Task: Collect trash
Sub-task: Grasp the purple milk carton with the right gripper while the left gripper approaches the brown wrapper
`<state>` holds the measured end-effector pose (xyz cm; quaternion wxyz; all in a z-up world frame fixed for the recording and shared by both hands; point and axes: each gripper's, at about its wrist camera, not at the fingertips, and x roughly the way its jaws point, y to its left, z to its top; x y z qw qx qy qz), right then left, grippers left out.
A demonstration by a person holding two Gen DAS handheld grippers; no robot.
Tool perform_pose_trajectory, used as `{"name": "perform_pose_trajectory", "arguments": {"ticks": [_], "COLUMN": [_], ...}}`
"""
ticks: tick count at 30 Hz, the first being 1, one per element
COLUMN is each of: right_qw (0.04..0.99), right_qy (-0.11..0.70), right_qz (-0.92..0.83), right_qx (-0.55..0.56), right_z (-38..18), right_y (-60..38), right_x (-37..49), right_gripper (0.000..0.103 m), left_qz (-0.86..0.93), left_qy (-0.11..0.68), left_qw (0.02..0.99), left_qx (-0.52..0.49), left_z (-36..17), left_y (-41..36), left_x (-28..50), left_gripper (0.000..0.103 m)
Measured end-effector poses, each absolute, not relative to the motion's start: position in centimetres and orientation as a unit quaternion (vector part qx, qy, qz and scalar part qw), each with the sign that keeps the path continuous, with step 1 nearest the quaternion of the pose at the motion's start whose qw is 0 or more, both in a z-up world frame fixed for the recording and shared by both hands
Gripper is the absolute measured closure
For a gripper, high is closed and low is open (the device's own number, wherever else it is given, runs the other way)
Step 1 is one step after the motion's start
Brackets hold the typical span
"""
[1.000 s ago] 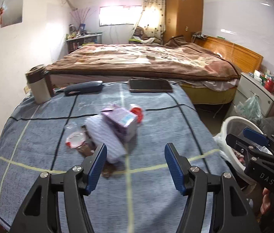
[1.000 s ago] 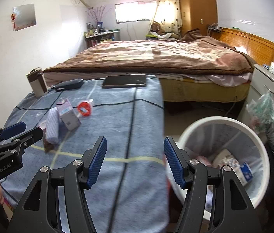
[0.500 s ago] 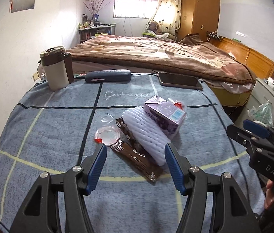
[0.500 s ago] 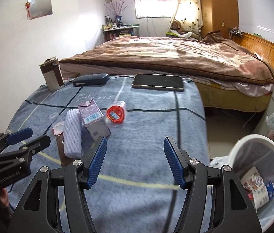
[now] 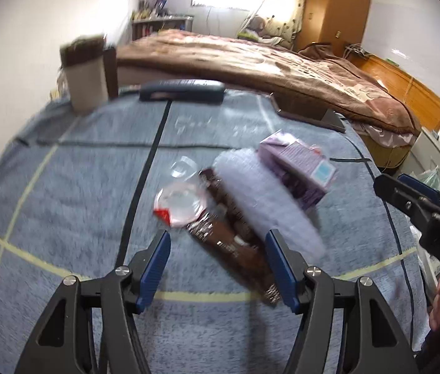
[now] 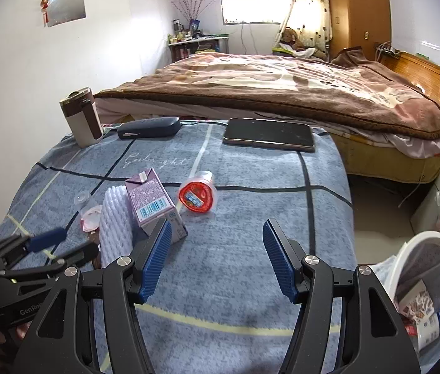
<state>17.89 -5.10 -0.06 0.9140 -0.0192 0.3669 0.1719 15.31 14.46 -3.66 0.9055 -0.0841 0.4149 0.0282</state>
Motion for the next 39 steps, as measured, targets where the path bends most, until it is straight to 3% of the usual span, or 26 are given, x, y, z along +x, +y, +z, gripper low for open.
{"name": "perform_pose_trajectory", "arguments": {"ticks": [32, 34, 39], "right_qw": [0.875, 0.874, 0.878], "right_qy": [0.405, 0.409, 0.408], "right_qz": [0.26, 0.261, 0.248], "right_qx": [-0.057, -0.042, -0.038], "right_z": [-2.6, -2.7, -2.6], "right_y": [0.4, 0.1, -0.1], "right_x": [21.3, 21.4, 21.1], "right_gripper": [0.041, 0.055, 0.055], "left_qz": [0.055, 0.06, 0.053], "left_qy": [0.432, 0.433, 0.435], "left_qw": [0.892, 0.89, 0.888], "left_qx": [-0.121, -0.128, -0.14], "left_z": [-5.3, -5.5, -5.5], "left_y": [18.6, 19.1, 19.2], "left_x": [15.4, 15.4, 15.2], "left_gripper": [0.032, 0.032, 0.032]}}
